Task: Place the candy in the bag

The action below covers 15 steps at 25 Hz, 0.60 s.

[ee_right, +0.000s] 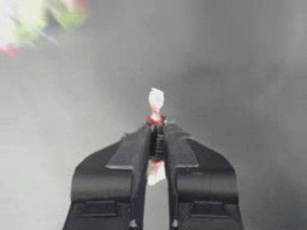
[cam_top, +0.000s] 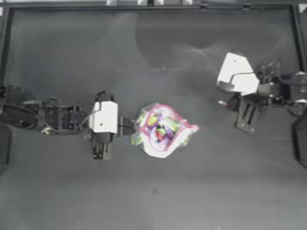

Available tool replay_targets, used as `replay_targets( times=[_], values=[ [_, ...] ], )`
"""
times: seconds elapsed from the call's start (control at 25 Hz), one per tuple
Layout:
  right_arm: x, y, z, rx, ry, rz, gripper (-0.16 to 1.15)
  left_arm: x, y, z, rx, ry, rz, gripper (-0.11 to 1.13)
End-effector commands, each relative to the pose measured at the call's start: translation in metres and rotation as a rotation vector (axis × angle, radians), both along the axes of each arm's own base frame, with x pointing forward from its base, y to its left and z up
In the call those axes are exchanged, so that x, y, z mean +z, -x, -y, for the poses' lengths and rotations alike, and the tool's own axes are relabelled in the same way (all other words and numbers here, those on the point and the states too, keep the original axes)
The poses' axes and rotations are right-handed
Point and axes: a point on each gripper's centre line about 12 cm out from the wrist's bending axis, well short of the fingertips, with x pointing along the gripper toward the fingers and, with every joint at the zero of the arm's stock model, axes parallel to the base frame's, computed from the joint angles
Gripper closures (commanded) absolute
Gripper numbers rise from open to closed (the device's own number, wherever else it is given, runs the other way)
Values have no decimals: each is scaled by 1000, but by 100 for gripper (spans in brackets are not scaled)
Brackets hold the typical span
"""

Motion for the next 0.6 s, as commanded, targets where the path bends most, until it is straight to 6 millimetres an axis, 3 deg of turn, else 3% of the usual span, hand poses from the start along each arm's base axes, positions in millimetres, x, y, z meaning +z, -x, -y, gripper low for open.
replay_targets(
  times=[0.04, 0.32, 0.6],
  values=[
    [37, -12, -8, 42, 29, 117, 54, 11, -6, -1, 2, -3, 35, 98],
    [64, -37, -28, 133, 48, 199, 55, 11, -6, -1, 3, -1, 35, 98],
    [66, -67, -45, 210, 59, 225, 55, 11, -6, -1, 3, -1, 37, 98]
  ],
)
